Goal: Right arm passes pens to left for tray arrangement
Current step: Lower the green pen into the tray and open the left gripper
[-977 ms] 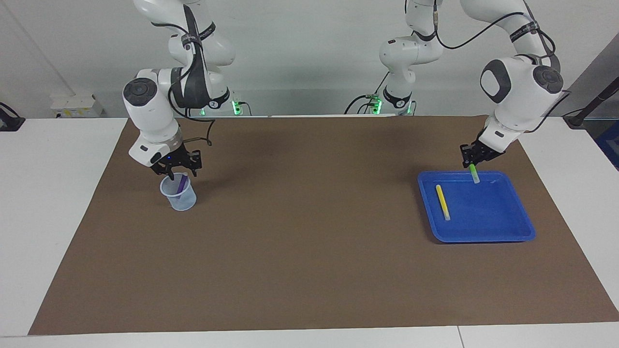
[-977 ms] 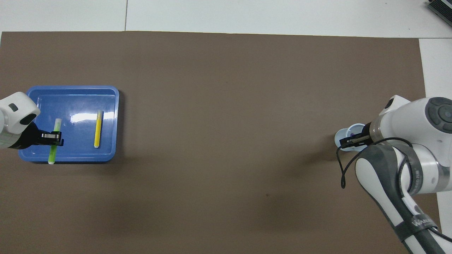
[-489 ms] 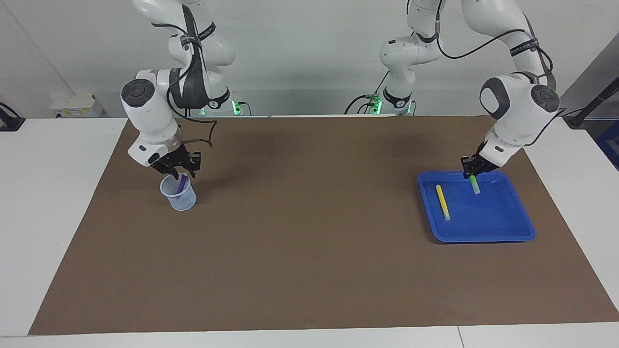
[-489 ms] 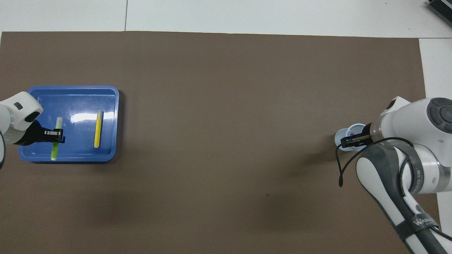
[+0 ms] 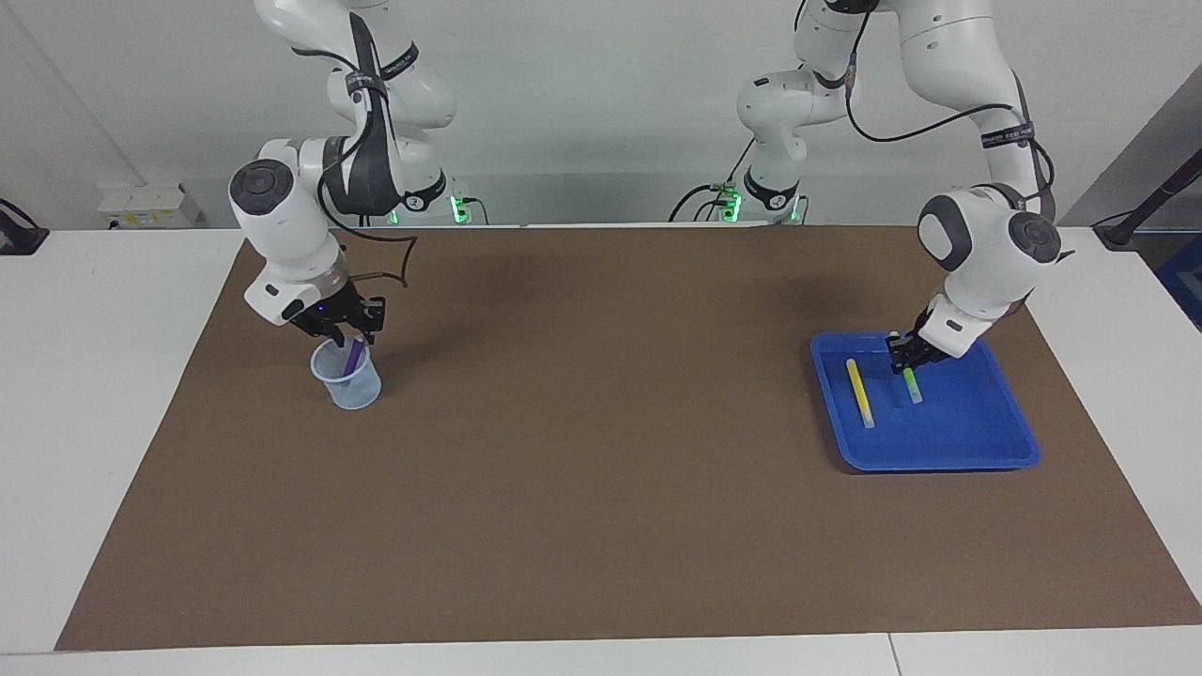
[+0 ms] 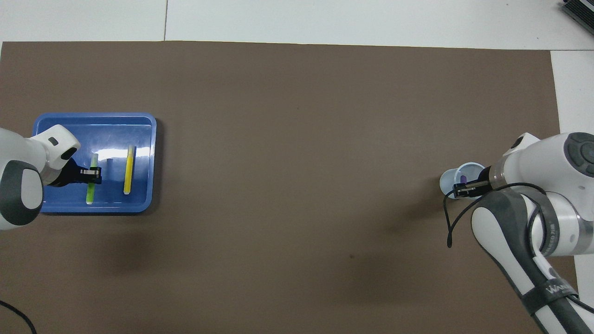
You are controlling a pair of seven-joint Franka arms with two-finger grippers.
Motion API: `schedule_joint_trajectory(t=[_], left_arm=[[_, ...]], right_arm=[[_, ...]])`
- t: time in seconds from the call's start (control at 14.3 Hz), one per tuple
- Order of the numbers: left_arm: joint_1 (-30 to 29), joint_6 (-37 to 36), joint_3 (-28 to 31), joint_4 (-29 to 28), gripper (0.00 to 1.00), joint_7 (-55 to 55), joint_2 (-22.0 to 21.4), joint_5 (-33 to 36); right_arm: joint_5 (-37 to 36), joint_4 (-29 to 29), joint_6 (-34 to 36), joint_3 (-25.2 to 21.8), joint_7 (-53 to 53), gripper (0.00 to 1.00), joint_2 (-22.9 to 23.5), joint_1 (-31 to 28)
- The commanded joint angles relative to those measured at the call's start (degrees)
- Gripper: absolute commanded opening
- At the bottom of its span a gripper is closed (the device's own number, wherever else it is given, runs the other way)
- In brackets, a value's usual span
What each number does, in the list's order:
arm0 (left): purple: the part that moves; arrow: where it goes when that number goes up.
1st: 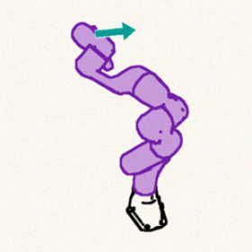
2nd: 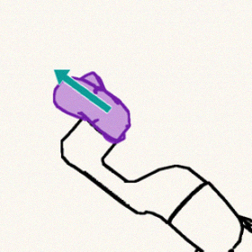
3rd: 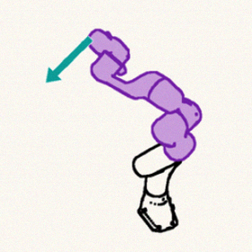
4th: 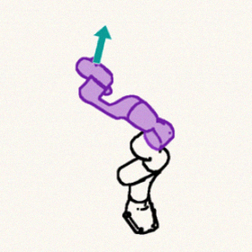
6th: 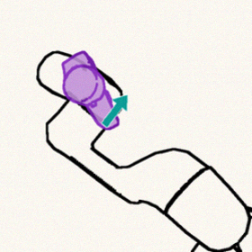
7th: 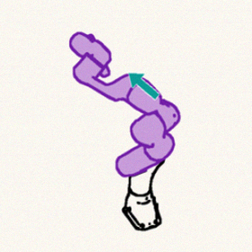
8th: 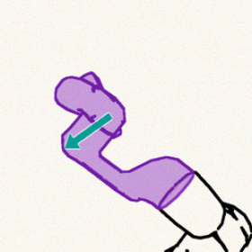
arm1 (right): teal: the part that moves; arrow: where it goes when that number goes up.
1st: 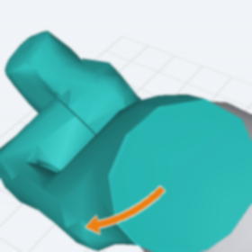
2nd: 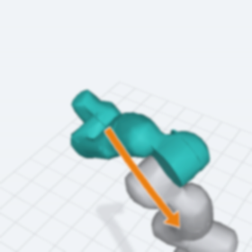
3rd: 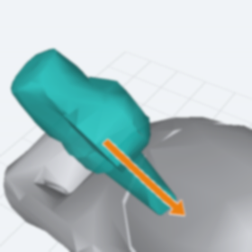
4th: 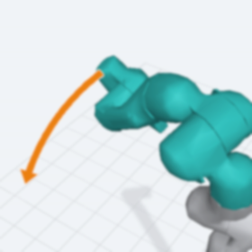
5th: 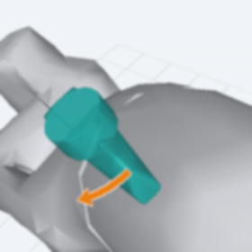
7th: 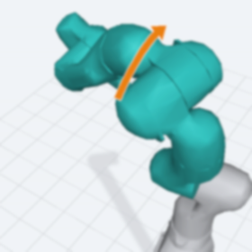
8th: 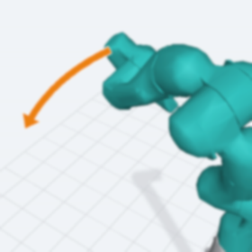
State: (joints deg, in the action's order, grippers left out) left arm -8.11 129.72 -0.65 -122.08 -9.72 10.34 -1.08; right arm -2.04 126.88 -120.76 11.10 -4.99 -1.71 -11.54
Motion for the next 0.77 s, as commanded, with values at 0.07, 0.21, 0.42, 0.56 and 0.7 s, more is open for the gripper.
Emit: schedule_joint_trajectory(t=[0.07, 0.21, 0.42, 0.56, 0.7], left_arm=[[-0.76, 3.87, -0.58, -0.26, 0.0, -0.21, 2.05, 0.99], [-0.68, 4.92, -0.58, -0.17, 0.0, -0.13, 2.76, 0.99], [-0.33, 6.07, -0.58, -0.26, 0.0, 0.05, 3.11, 0.99], [-0.67, 6.6, -0.58, -0.26, 0.0, -0.39, 3.55, 1.08], [-0.24, 6.6, -0.58, -0.17, 0.09, -0.39, 3.55, 0.99]], right_arm=[[1.25, 1.18, -1.23, 0.5, -0.02, 0.19, -0.75, -0.77], [1.25, 1.09, -1.23, 0.5, -0.1, 0.06, -0.75, -0.77], [1.08, 0.31, -0.97, 0.5, -2.28, 0.0, -0.58, -0.77], [0.03, -0.66, -0.44, 0.32, -7.55, 0.0, -0.58, -0.94], [-0.59, -1.63, 0.0, 0.23, -12.39, 0.0, -0.58, -1.82]])
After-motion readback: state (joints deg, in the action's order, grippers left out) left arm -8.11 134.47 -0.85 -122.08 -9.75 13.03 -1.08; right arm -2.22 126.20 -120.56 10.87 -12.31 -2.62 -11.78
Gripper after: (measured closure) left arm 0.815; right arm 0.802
